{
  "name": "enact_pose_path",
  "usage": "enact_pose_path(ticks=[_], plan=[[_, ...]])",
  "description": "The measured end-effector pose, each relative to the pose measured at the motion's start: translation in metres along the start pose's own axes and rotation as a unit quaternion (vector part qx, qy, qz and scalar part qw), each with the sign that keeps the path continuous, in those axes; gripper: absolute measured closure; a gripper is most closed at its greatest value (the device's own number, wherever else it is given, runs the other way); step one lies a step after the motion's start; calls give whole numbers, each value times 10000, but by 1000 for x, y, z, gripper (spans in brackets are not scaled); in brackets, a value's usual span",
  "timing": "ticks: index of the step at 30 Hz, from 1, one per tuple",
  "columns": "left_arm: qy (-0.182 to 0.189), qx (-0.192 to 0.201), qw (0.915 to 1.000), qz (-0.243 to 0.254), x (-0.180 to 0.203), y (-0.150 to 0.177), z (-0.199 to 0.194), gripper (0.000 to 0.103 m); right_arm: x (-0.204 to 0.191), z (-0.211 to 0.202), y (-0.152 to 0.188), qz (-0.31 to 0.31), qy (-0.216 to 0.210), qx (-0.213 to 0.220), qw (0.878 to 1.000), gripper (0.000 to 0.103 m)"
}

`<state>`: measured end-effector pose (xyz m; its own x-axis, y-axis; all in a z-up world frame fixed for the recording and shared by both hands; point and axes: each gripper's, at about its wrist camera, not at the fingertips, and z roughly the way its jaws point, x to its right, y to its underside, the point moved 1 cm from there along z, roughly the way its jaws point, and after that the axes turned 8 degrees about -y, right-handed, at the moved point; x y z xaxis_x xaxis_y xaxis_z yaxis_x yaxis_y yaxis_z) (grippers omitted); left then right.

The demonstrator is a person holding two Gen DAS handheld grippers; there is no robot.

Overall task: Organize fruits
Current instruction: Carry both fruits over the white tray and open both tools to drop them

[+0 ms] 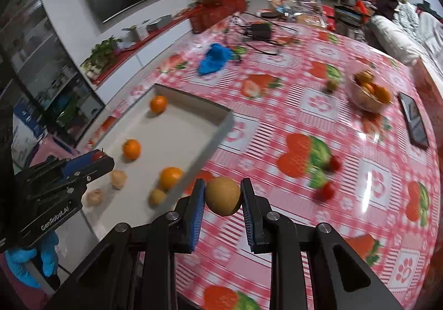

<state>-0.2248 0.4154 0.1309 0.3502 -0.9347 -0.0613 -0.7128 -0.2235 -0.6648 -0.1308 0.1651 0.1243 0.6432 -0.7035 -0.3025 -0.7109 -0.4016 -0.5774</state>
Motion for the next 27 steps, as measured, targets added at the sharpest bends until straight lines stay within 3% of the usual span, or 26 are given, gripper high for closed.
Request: enact_pose_path(ticks=[9, 24, 27], plan=[[-187, 71, 9997, -143, -36, -11, 1, 78, -44, 25, -28, -385, -248, -143, 9988, 76], [-46, -629, 9980, 28, -22, 15, 58, 78, -53, 90, -32, -322, -293, -761, 9962, 76], [-105, -704, 9974, 133, -18, 20, 63, 69, -51, 98, -30, -284, -324, -874, 9952, 76]])
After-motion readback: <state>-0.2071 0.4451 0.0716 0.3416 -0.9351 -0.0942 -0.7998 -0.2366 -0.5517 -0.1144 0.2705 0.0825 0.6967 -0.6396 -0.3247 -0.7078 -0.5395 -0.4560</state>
